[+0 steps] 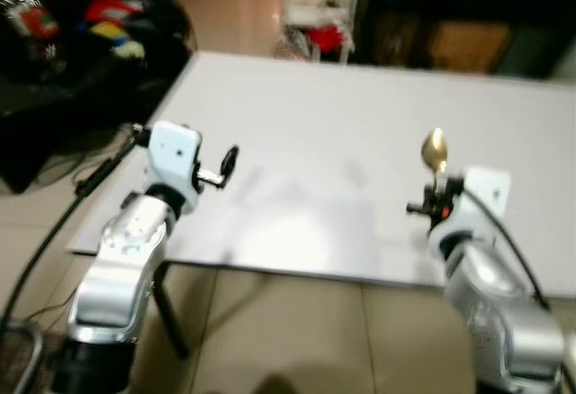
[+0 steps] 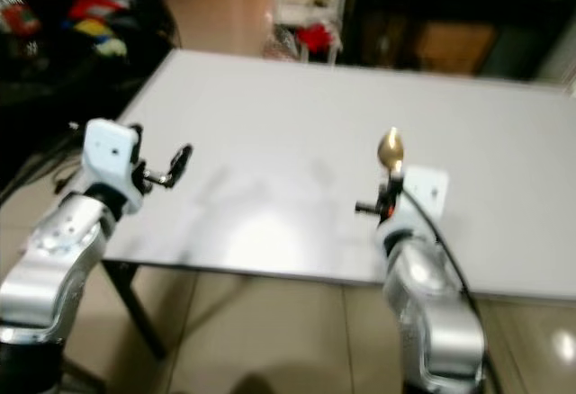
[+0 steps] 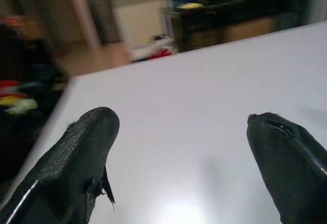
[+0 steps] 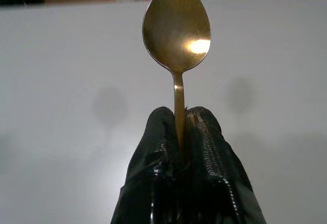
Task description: Setting the table
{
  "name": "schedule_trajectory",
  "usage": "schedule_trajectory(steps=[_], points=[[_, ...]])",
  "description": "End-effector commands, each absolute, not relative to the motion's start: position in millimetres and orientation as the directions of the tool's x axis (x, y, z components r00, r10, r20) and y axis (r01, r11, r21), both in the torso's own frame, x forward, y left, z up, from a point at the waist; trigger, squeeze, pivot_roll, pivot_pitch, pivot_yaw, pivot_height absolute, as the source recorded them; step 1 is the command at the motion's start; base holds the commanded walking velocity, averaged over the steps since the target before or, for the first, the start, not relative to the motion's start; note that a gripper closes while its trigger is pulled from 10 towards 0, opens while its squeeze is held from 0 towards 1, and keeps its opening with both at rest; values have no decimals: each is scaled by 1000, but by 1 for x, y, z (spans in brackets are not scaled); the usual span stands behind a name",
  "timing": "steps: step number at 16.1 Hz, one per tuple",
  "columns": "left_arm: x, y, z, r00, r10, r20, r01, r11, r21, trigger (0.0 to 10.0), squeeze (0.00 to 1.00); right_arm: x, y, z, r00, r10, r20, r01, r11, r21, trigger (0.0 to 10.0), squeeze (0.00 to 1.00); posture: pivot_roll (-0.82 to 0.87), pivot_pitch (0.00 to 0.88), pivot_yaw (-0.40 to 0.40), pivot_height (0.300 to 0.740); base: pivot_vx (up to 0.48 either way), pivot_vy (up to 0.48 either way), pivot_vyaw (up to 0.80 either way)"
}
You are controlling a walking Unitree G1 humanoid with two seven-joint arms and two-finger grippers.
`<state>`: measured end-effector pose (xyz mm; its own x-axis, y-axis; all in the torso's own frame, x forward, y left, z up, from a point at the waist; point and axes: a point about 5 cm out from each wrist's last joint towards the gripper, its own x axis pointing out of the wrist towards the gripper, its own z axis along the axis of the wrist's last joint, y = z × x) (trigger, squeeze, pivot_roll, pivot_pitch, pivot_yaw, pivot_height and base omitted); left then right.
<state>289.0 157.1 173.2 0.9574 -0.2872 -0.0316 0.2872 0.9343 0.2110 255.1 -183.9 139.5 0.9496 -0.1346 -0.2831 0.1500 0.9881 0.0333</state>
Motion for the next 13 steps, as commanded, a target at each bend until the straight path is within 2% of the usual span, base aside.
schedule_trajectory(steps=[1, 3, 7, 9, 11, 13], points=[[288, 160, 176, 959, -283, -32, 283, 933, 222, 10000, 0, 258, -181, 141, 951, -111, -289, 128, 991, 40, 10000, 0, 62, 0, -21, 740, 0, 0, 0], [288, 159, 172, 960, -275, -50, 279, 936, 216, 10000, 0, 269, -186, 144, 954, -69, -293, 74, 997, 6, 10000, 0, 64, 0, -28, 740, 0, 0, 0], [283, 160, 171, 948, -309, -78, 319, 921, 226, 10000, 0, 292, -177, 147, 941, 46, -335, -59, 998, -27, 10000, 0, 74, 0, -38, 740, 0, 0, 0], [276, 158, 167, 901, -412, -137, 433, 878, 204, 10000, 0, 314, -171, 133, 873, -5, -487, -111, 971, -210, 10000, 0, 90, 0, -49, 740, 0, 0, 0], [267, 156, 165, 854, -486, -186, 518, 829, 212, 10000, 0, 326, -167, 124, 836, -55, -546, -91, 967, -237, 10000, 0, 106, 0, -62, 740, 0, 0, 0], [260, 155, 162, 824, -524, -216, 563, 799, 210, 10000, 0, 327, -160, 117, 820, -42, -571, -101, 971, -218, 10000, 0, 112, 0, -65, 740, 0, 0, 0]])
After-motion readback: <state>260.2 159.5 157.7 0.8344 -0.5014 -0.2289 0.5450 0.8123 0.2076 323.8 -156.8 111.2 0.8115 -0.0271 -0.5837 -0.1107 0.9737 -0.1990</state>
